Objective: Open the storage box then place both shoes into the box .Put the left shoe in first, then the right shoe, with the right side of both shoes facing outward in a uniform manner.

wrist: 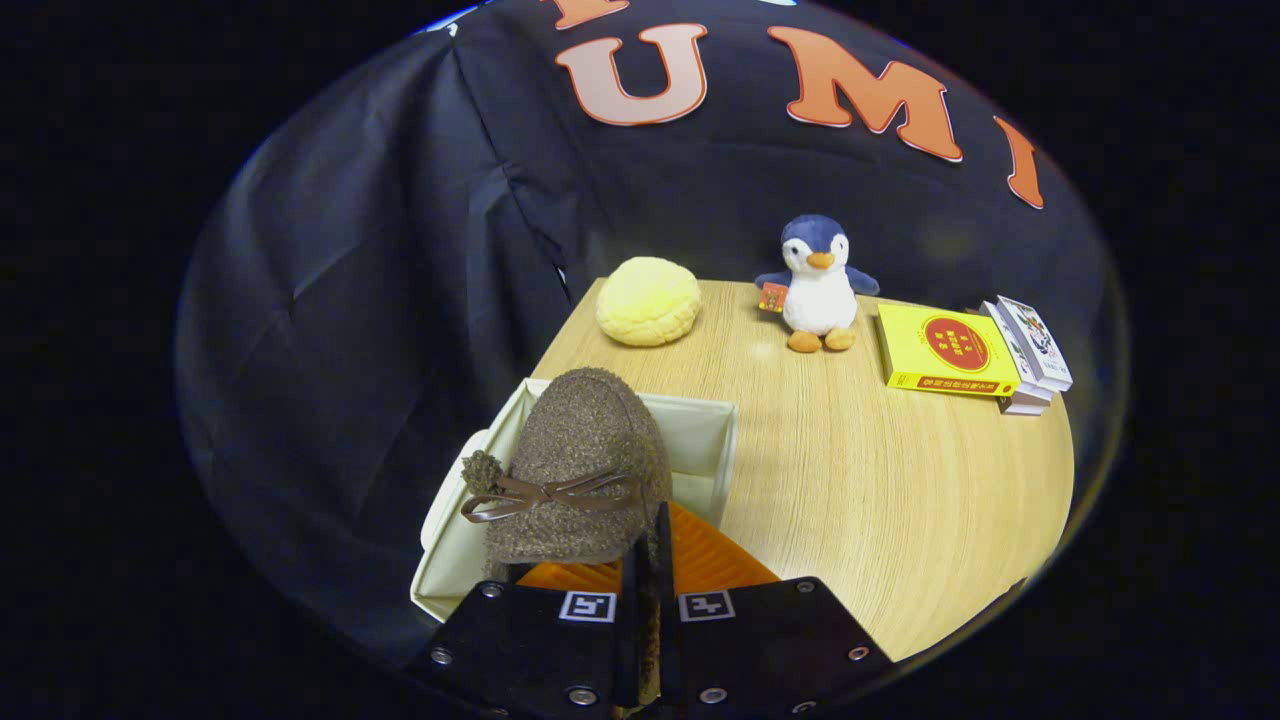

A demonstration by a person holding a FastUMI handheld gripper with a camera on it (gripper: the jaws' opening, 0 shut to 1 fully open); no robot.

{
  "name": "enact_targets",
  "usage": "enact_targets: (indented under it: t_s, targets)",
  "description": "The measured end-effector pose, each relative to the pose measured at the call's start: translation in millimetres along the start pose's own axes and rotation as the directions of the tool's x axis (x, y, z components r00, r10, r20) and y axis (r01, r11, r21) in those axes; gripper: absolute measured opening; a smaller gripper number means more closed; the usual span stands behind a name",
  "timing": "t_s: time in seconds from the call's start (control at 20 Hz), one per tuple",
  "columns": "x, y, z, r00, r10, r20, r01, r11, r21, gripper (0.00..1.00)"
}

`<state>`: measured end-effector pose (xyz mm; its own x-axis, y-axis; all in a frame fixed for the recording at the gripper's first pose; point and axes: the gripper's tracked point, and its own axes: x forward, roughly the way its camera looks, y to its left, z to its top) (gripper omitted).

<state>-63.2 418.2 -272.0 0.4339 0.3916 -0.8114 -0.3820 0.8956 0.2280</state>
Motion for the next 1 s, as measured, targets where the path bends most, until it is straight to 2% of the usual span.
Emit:
enact_targets:
  t_s: [0.2, 0.4, 0.55, 0.7, 1.0]
  targets:
    - [24, -6, -19, 0.995, -0.070, -0.066, 0.070, 0.998, -0.001, 0.08]
    - [34, 4, -34, 0.991, -0.070, -0.113, 0.073, 0.997, 0.024, 0.09]
    - [35, 4, -44, 0.985, -0.090, -0.146, 0.092, 0.996, 0.004, 0.16]
    - [26, 9, -44, 0.988, -0.061, -0.145, 0.065, 0.997, 0.028, 0.21]
    - [-17, -3, -13, 0.999, 0.024, -0.043, -0.022, 0.999, 0.047, 0.40]
